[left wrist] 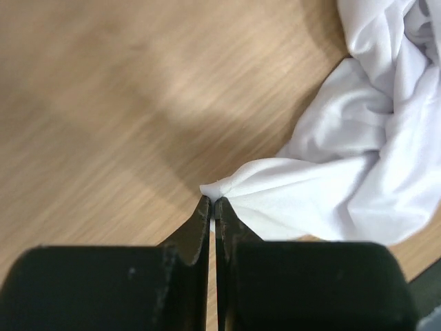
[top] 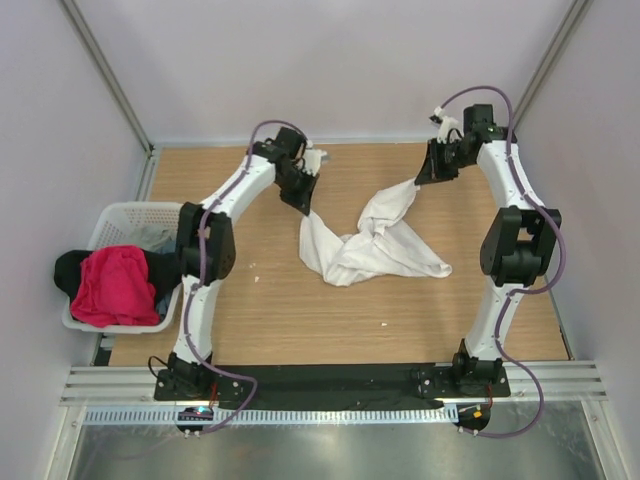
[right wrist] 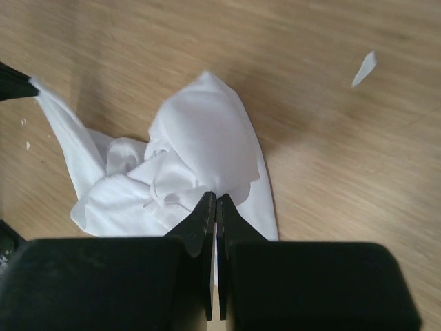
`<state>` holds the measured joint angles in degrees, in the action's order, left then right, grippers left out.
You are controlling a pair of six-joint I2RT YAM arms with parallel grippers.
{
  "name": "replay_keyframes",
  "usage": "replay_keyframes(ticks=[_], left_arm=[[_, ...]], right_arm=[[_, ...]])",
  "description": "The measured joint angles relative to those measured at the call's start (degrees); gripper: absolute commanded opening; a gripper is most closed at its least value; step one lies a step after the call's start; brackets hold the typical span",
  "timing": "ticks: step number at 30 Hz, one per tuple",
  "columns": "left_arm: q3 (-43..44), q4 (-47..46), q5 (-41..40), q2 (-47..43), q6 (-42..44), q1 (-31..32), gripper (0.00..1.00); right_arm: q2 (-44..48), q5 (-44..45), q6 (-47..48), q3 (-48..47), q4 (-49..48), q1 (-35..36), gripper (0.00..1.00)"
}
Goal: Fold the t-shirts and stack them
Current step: Flatten the tshirt out
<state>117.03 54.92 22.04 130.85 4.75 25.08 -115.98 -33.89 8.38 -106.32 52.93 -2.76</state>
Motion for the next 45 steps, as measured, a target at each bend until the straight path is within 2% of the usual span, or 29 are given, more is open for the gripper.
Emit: replay_keyframes(ticks=[6,14,15,17,21,22,24,28,32,33,36,41,45], left_arm=[[1.57,-2.25,-5.22,-13.68,2.29,-4.26,0.00],[0.72,-4.55,-6.54,-23.80,4.00,-3.43,0.01],[-0.31,-4.50,-6.54,-24.72,4.26,-3.32,0.04],[-2.71,-4.17,-6.56,-26.45,4.52,-3.26,0.21],[-8.70,-1.70,-6.01,-30.42,2.95,-3.34,0.44],[-10.69,-0.83,-5.79,-31.82,2.43,-3.37,0.58],[-14.91,0.20,-5.86,-35.15,1.38,-3.37,0.66],[-16.57,1.79,-8.63,-37.75,1.62,-3.30,0.67],[-10.12,1.81,-11.67,-30.80,3.93,-3.72,0.59],[-7.58,1.68,-11.78,-27.56,4.57,-3.91,0.55],[1.84,1.44,-11.06,-15.74,5.42,-4.96,0.53],[15.74,2.27,-7.98,2.71,5.88,-7.82,0.59],[18.51,1.64,-5.60,9.53,5.97,-10.03,0.63]], right_arm=[[4.24,2.21,-0.20,-8.41,-1.51,-0.09,0.01],[11.63,5.42,-1.07,-12.52,-2.21,-0.50,0.01],[12.52,5.60,-1.16,-12.44,-2.19,-0.59,0.01],[14.58,5.66,-1.36,-11.23,-2.45,-0.72,0.01],[19.82,4.85,-2.21,-4.57,-2.58,-0.74,0.01],[21.27,4.55,-2.36,-2.29,-2.29,-0.74,0.01],[24.35,3.93,-2.47,2.84,-1.90,-0.74,0.01],[27.58,3.10,-2.56,9.84,-1.46,-0.74,0.01],[26.84,2.29,-3.56,12.98,-2.29,-0.74,0.01],[26.38,2.23,-3.89,13.16,-2.56,-0.74,0.01],[23.93,2.25,-4.46,13.20,-4.04,-0.74,0.01],[18.99,2.99,-4.48,10.84,-4.48,-0.74,0.01],[15.63,4.17,-4.44,8.35,-4.85,-0.74,0.01]])
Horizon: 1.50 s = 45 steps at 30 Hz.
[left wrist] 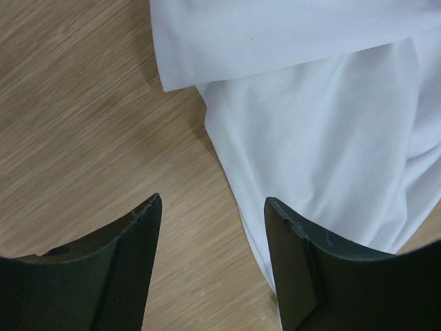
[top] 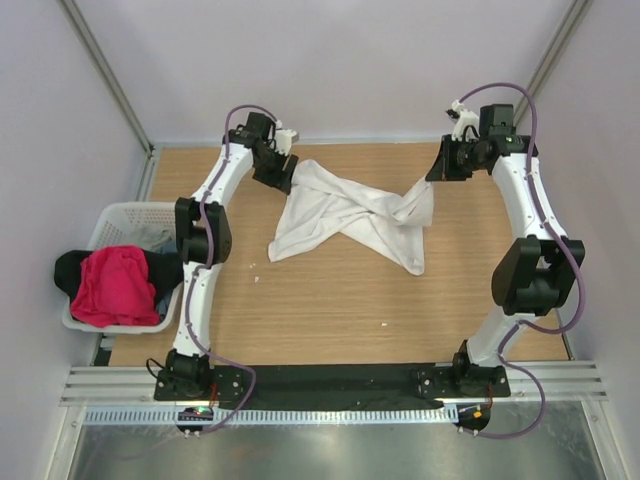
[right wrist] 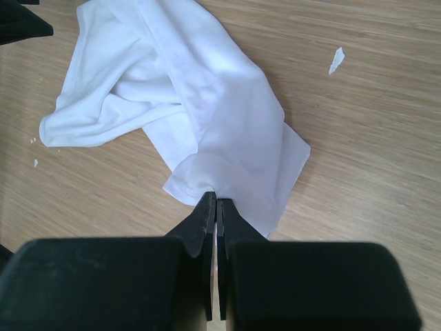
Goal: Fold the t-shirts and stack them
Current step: Flatten the tshirt out
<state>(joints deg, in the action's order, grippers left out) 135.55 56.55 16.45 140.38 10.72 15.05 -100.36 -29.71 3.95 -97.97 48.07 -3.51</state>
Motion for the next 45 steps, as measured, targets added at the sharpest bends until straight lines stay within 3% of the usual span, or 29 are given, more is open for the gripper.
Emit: replay_keyframes(ticks=[9,24,32,39,42,45], left_arm=[[1.22,-10.97,5.92,3.69,-2.32,-2.38,0.73],[4.28,-34.27,13.25,12.39,-12.46,-2.19,0.68],[4.70,-37.92,13.84,15.17,-14.93,-1.88,0.58],[4.04,-38.47,15.63,14.88,-15.28,-1.79,0.23],[-1.46,-37.73,18.36,11.56,-16.59,-2.08,0.13],[-13.09,-36.96,21.09,3.67,-18.27,-2.54,0.10]], right_arm=[[-1.49,2.29,0.55,-0.68,0.61,0.02,0.01],[4.92,3.63,1.51,12.76,2.93,0.13,0.01],[6.95,3.74,1.51,12.81,2.89,0.13,0.01],[6.97,4.15,1.49,13.05,2.86,0.13,0.01],[7.02,4.20,1.51,13.05,2.84,0.13,0.01],[7.13,4.26,1.51,13.33,2.73,0.13,0.01]])
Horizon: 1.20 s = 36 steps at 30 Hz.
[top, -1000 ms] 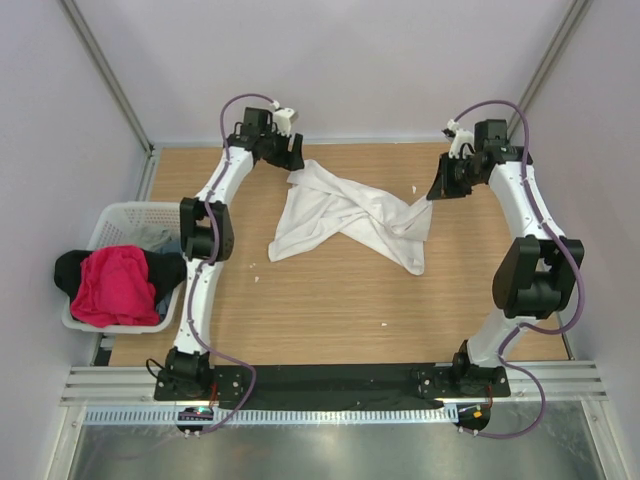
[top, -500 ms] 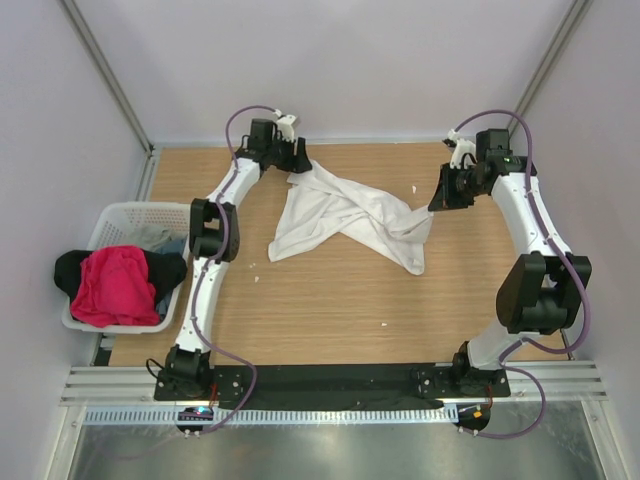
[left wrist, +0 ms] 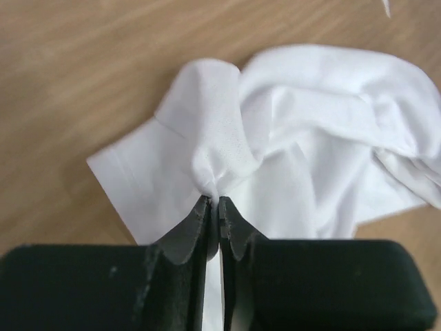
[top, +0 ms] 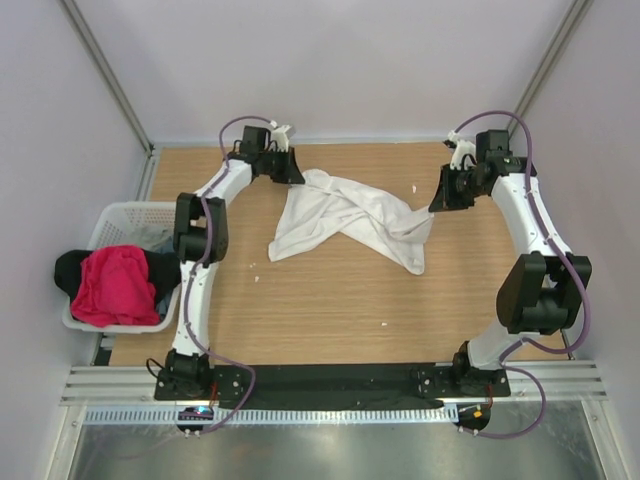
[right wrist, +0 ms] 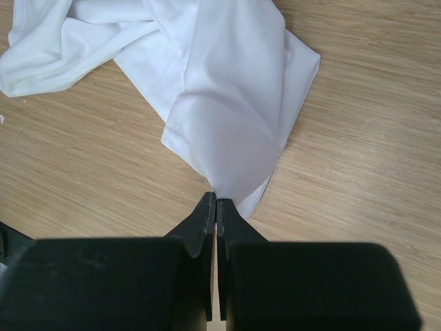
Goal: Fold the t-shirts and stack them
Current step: Flatten the tshirt out
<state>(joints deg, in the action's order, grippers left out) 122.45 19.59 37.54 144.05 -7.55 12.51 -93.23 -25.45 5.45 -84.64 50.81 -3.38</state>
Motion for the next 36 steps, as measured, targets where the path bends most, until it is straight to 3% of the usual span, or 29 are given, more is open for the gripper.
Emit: replay_keyframes(ticks=[4,5,6,9,13,17,22,29,36], left_arm=[[-16.24,0.92,2.73,-13.51,-1.11,-0.74,0.13],[-19.82,1.09,3.26,-17.07,-1.25,-0.92,0.21],[-22.32,1.22,3.61,-20.17,-1.36,-1.01,0.39],[-24.79,1.31,3.67,-26.18,-2.23,-1.03,0.55],[-21.88,1.68,2.64,-26.71,-2.60,-1.01,0.57],[-16.79,2.58,1.60,-21.86,-2.38,-1.16,0.51],[-16.31,7.19,0.92,-16.37,0.15,-1.57,0.45],[-15.34,14.23,0.28,-10.93,2.73,-2.80,0.45],[-10.91,15.34,-0.22,-9.03,3.63,-3.15,0.45]], right_arm=[[0.83,0.02,-0.02,1.20,-0.20,0.00,0.01],[1.16,-0.04,-0.02,1.60,-0.24,0.00,0.01],[1.49,-0.07,-0.02,1.99,-0.31,0.00,0.01],[1.75,-0.22,-0.02,2.47,-0.46,0.00,0.01],[1.73,-0.55,-0.13,2.58,-1.16,0.00,0.01],[1.18,-0.79,-0.28,2.29,-1.46,0.00,0.01],[0.61,-0.76,-0.26,1.73,-1.49,0.00,0.01],[0.61,-0.70,-0.24,1.73,-1.51,0.00,0.01],[0.61,-0.63,-0.24,1.95,-1.51,0.00,0.01]])
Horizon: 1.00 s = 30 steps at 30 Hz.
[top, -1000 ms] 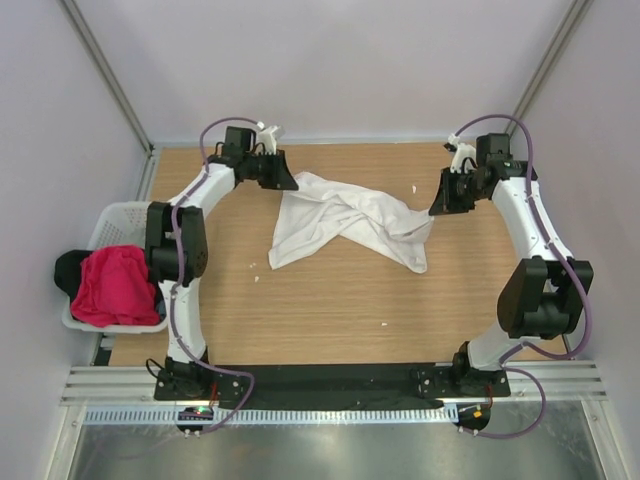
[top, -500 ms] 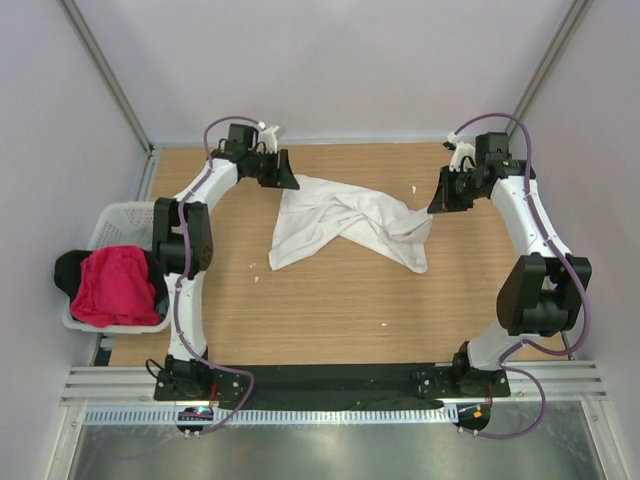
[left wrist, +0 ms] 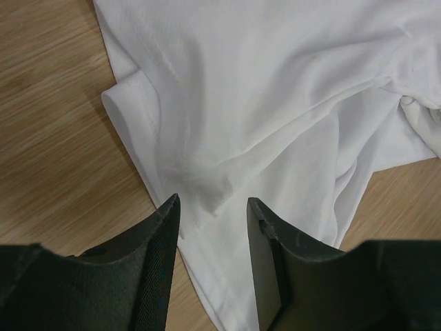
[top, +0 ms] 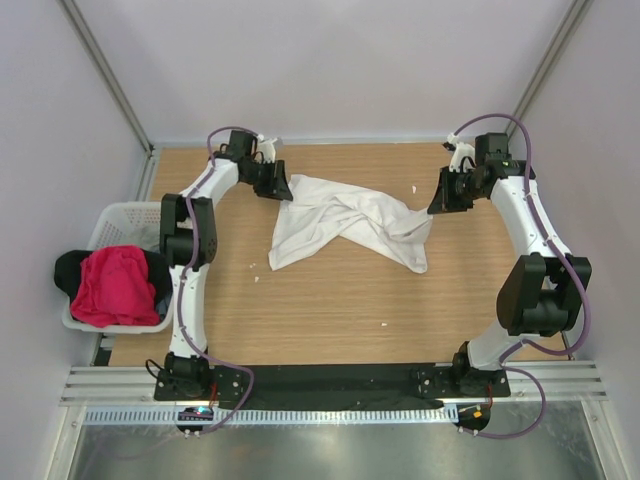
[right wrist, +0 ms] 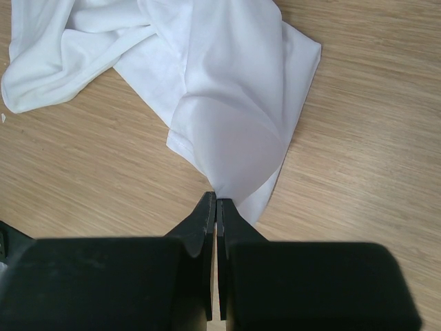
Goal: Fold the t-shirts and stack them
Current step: Flatten the tshirt out
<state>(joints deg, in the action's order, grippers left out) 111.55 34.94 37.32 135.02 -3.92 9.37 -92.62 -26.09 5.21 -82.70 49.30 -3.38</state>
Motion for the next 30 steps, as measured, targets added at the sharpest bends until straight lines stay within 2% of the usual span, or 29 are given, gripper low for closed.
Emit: replay_keyframes(ticks=[15,18,22,27,30], left_arm=[[7.28,-0.04,-0.74,5.81,1.49,0.83,0.44],[7.43,-0.04,-0.87,5.99,1.68,1.27,0.40],[7.48,0.02,-0.87,5.99,1.88,1.64,0.24],[7.45,0.09,-0.87,5.92,2.62,1.77,0.20],[7.45,0.13,-0.92,5.68,2.89,1.77,0.15]], right_arm=[[-0.07,0.04,0.02,0.00,-0.04,0.00,0.01],[-0.07,0.07,0.04,0.00,-0.04,0.00,0.01],[-0.07,0.07,0.04,0.00,-0.07,0.00,0.01],[-0.07,0.09,0.04,0.00,-0.26,0.00,0.01],[-0.07,0.07,0.04,0.00,-0.48,0.00,0.01]])
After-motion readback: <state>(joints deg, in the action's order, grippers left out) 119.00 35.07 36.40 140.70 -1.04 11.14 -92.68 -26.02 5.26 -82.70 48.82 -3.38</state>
